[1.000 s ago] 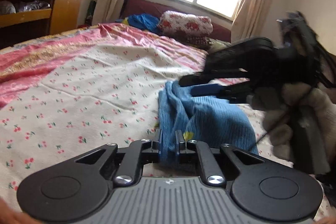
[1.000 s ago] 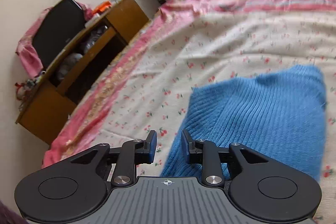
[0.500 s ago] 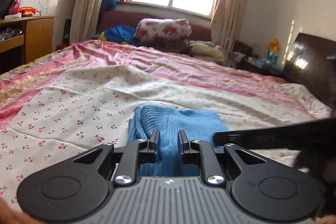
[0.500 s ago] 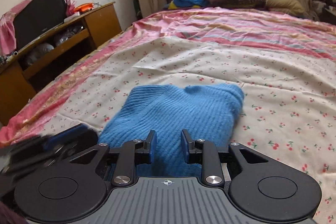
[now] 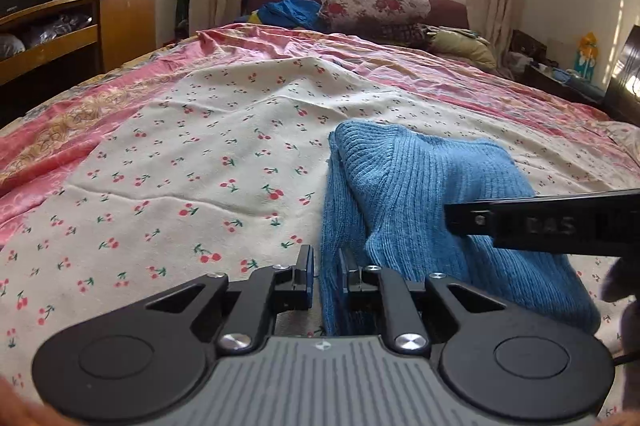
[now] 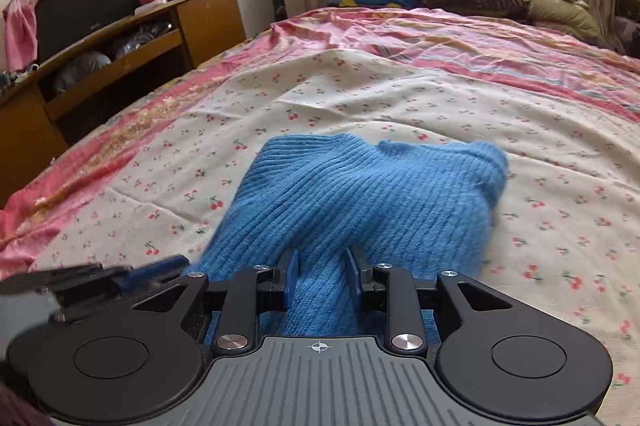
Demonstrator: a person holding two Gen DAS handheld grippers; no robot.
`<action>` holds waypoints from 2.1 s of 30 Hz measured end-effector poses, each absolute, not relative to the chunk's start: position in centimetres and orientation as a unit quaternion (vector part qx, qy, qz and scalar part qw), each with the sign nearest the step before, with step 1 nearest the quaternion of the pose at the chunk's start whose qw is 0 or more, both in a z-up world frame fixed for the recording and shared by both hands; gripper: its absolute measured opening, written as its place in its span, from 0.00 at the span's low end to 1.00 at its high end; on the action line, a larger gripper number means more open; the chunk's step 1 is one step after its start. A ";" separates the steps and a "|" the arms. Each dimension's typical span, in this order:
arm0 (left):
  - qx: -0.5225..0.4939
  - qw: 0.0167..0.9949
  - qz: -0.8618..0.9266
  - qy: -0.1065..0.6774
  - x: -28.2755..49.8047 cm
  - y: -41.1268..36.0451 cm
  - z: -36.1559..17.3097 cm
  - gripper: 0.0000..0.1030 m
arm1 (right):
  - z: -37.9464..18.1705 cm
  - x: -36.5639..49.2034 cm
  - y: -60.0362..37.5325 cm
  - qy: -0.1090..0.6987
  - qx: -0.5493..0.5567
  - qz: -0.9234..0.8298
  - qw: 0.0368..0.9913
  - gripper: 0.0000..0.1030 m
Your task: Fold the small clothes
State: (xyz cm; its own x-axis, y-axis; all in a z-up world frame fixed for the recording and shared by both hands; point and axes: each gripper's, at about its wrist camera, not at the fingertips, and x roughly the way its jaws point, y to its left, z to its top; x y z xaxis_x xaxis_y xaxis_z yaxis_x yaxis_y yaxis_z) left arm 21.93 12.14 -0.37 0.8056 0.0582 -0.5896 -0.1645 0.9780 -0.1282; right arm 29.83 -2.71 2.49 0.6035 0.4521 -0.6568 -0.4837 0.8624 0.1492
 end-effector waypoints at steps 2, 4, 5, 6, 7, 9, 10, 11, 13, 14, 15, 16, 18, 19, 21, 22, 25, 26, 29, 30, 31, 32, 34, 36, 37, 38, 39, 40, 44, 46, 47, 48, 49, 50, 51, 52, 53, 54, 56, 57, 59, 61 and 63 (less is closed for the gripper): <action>-0.088 0.947 0.063 0.301 21.4 12.2 0.3 0.21 | 2.5 29.8 -3.0 0.362 -0.017 0.262 0.895 0.26; -0.093 0.951 0.064 0.289 20.9 12.2 1.1 0.21 | 2.8 29.8 -3.6 0.362 -0.011 0.265 0.894 0.27; -0.097 0.952 0.063 0.283 20.7 12.2 1.6 0.21 | 2.9 29.7 -3.8 0.362 -0.010 0.266 0.893 0.27; -0.100 0.954 0.059 0.276 20.6 12.1 2.0 0.21 | 2.9 29.7 -4.0 0.363 -0.010 0.268 0.892 0.27; -0.102 0.956 0.052 0.269 20.6 11.9 2.6 0.21 | 3.0 29.7 -4.0 0.364 -0.010 0.269 0.892 0.27; -0.099 0.960 0.035 0.261 20.5 11.3 3.3 0.22 | 3.2 29.7 -4.2 0.365 -0.003 0.271 0.891 0.28; -0.096 0.960 0.029 0.260 20.6 10.9 3.4 0.22 | 3.3 29.8 -4.2 0.367 0.002 0.273 0.889 0.29; -0.092 0.960 0.026 0.263 20.9 10.6 3.2 0.23 | 3.4 29.9 -4.3 0.368 0.006 0.273 0.889 0.30; -0.095 0.954 0.024 0.282 21.7 10.4 2.2 0.23 | 3.6 29.8 -4.8 0.369 0.016 0.270 0.889 0.30; -0.101 0.950 0.023 0.295 22.1 10.6 1.4 0.23 | 3.8 29.7 -5.1 0.367 0.020 0.269 0.890 0.30; -0.103 0.946 0.025 0.306 22.4 10.8 0.7 0.23 | 4.1 29.6 -5.3 0.364 0.020 0.268 0.892 0.29; -0.098 0.945 0.028 0.311 22.5 10.9 0.1 0.27 | 4.4 29.4 -5.4 0.359 0.017 0.268 0.894 0.29; -0.079 0.948 0.039 0.307 22.4 11.0 -0.3 0.30 | 4.9 28.9 -5.3 0.346 -0.001 0.269 0.899 0.29; -0.078 0.948 0.045 0.306 22.4 11.1 -0.3 0.30 | 5.1 28.8 -5.0 0.338 -0.011 0.268 0.902 0.29; -0.075 0.944 0.068 0.313 22.4 11.6 -0.5 0.29 | 5.3 28.8 -4.1 0.326 -0.030 0.276 0.904 0.29; -0.083 0.942 0.066 0.319 22.5 12.0 -0.8 0.29 | 5.3 29.0 -3.4 0.326 -0.036 0.282 0.902 0.29; -0.111 0.943 0.058 0.308 21.8 12.9 -0.6 0.28 | 4.5 30.3 -1.3 0.342 -0.035 0.289 0.893 0.29; -0.110 0.945 0.058 0.302 21.5 12.9 -0.4 0.28 | 4.0 30.8 -0.7 0.356 -0.030 0.293 0.887 0.29; -0.115 0.949 0.053 0.288 20.8 13.3 0.2 0.28 | 2.6 32.0 0.5 0.388 -0.011 0.300 0.871 0.30; -0.123 0.950 0.046 0.283 20.6 13.4 0.5 0.28 | 2.4 32.4 0.8 0.391 -0.009 0.302 0.869 0.29; -0.130 0.951 0.041 0.278 20.4 13.5 0.8 0.28 | 2.2 32.9 1.1 0.397 0.000 0.303 0.866 0.30; -0.132 0.953 0.038 0.271 20.2 13.4 1.0 0.28 | 2.0 33.4 1.2 0.405 0.015 0.305 0.862 0.30; -0.121 0.956 0.038 0.263 19.9 13.0 1.4 0.28 | 1.8 34.2 1.5 0.414 0.031 0.309 0.855 0.30; -0.110 0.958 0.033 0.263 19.9 12.4 1.3 0.28 | 1.8 34.6 1.5 0.422 0.041 0.310 0.851 0.29; -0.110 0.958 0.028 0.263 19.9 12.2 1.2 0.28 | 2.0 34.6 1.3 0.424 0.043 0.311 0.850 0.29; -0.111 0.958 0.023 0.262 19.9 12.0 1.2 0.28 | 2.2 34.5 1.0 0.424 0.044 0.311 0.849 0.29; -0.111 0.959 0.018 0.261 19.8 11.9 1.3 0.28 | 2.4 34.3 0.5 0.423 0.047 0.312 0.849 0.29; -0.112 0.960 0.013 0.257 19.8 11.7 1.4 0.28 | 2.7 34.1 0.2 0.421 0.048 0.313 0.850 0.29; -0.094 0.960 0.002 0.263 20.1 10.8 1.4 0.28 | 3.2 33.4 -0.8 0.416 0.057 0.310 0.853 0.29; -0.091 0.954 0.007 0.287 20.8 10.7 0.4 0.28 | 3.6 33.0 -1.1 0.412 0.056 0.307 0.856 0.29; -0.094 0.949 0.009 0.301 21.1 10.9 -0.1 0.29 | 4.0 32.7 -1.3 0.405 0.051 0.304 0.860 0.29; -0.098 0.946 0.012 0.309 21.3 11.2 -0.5 0.33 | 4.5 32.3 -1.6 0.396 0.042 0.301 0.866 0.29; -0.097 0.945 0.016 0.312 21.3 11.4 -0.7 0.35 | 5.0 31.7 -2.0 0.385 0.030 0.298 0.873 0.29; -0.097 0.944 0.019 0.314 21.4 11.7 -0.7 0.35 | 5.5 31.1 -2.4 0.374 0.016 0.295 0.879 0.29; -0.101 0.943 0.021 0.316 21.4 11.9 -0.8 0.36 | 6.0 30.3 -2.9 0.365 0.000 0.288 0.885 0.29; -0.104 0.942 0.021 0.318 21.5 12.0 -1.0 0.37 | 6.3 29.7 -3.4 0.357 -0.016 0.279 0.891 0.29; -0.107 0.941 0.020 0.319 21.5 12.2 -1.1 0.37 | 6.5 29.0 -4.0 0.351 -0.028 0.270 0.896 0.29; -0.110 0.941 0.021 0.319 21.5 12.3 -1.2 0.37 | 6.6 28.3 -4.7 0.346 -0.037 0.259 0.901 0.29; -0.118 0.940 0.023 0.320 21.4 12.6 -1.1 0.37 | 6.3 27.5 -6.3 0.345 -0.046 0.234 0.908 0.29; -0.124 0.939 0.024 0.321 21.4 12.9 -1.1 0.38 | 5.9 27.3 -7.1 0.351 -0.045 0.225 0.908 0.29; -0.135 0.936 0.026 0.323 21.4 13.3 -1.2 0.40 | 4.8 27.4 -8.5 0.377 -0.029 0.212 0.901 0.32; -0.134 0.936 0.033 0.323 21.3 13.2 -1.0 0.40 | 3.8 27.6 -9.6 0.396 0.004 0.211 0.894 0.34; -0.127 0.938 0.034 0.319 20.9 12.8 -0.4 0.40 | 3.5 27.6 -10.4 0.398 0.028 0.212 0.892 0.39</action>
